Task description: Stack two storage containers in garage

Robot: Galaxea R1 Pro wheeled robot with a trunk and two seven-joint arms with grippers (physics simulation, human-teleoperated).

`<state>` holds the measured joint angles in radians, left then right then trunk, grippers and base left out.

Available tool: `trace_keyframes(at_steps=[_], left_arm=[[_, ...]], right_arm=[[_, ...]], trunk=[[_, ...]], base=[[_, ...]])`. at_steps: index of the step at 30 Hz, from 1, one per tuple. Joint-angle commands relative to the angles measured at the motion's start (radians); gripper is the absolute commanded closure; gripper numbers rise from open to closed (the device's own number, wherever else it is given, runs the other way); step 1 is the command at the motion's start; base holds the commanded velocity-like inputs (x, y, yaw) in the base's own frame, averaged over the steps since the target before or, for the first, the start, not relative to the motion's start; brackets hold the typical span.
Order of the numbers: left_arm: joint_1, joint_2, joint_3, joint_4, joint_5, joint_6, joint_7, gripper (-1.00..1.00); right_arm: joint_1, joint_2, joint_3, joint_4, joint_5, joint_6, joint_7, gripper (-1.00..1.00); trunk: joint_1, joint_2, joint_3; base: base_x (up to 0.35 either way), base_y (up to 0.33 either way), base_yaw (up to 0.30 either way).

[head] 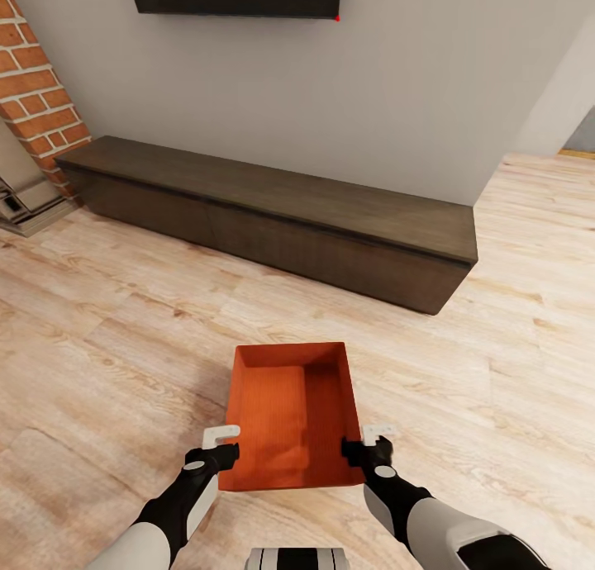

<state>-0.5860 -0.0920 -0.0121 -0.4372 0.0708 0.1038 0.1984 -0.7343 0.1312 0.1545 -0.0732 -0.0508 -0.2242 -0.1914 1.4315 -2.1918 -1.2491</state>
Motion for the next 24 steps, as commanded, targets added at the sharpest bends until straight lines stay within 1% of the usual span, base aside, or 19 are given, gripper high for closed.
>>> trace_keyframes(at_steps=[1, 5, 6, 9, 19, 24], left_arm=[[0.0, 0.0, -0.002, -0.002, 0.007, 0.005, 0.004, -1.0], [0.0, 0.0, -0.002, -0.003, 0.007, 0.005, 0.004, -1.0], [0.0, 0.0, -0.002, -0.003, 0.007, 0.005, 0.004, -1.0], [0.0, 0.0, -0.002, -0.003, 0.007, 0.005, 0.004, -1.0], [0.0, 0.0, -0.002, -0.004, 0.007, 0.005, 0.004, -1.0], [0.0, 0.0, -0.002, -0.005, 0.007, 0.005, 0.003, -1.0]], right_arm=[[-0.001, 0.0, 0.008, 0.001, -0.003, -0.003, 0.002, -1.0], [-0.001, 0.002, 0.005, 0.001, 0.021, -0.004, 0.015, -1.0], [-0.001, 0.002, 0.003, 0.001, 0.037, -0.006, 0.018, -1.0], [-0.001, 0.002, 0.002, 0.001, 0.044, -0.008, 0.02, -1.0], [-0.001, 0.001, 0.0, 0.001, 0.049, -0.01, 0.021, -1.0], [-0.002, 0.001, 0.0, 0.001, 0.049, -0.01, 0.021, -1.0]], trunk=[[0.0, 0.0, -0.001], [0.0, 0.0, -0.001], [0.0, 0.0, -0.001], [0.0, 0.0, -0.001], [0.0, 0.0, -0.001], [0.019, -0.035, -0.016]], base=[[0.0, 0.0, 0.0], [0.0, 0.0, 0.0], [0.0, 0.0, 0.0], [0.0, 0.0, 0.0], [0.0, 0.0, 0.0], [0.0, 0.0, 0.0]])
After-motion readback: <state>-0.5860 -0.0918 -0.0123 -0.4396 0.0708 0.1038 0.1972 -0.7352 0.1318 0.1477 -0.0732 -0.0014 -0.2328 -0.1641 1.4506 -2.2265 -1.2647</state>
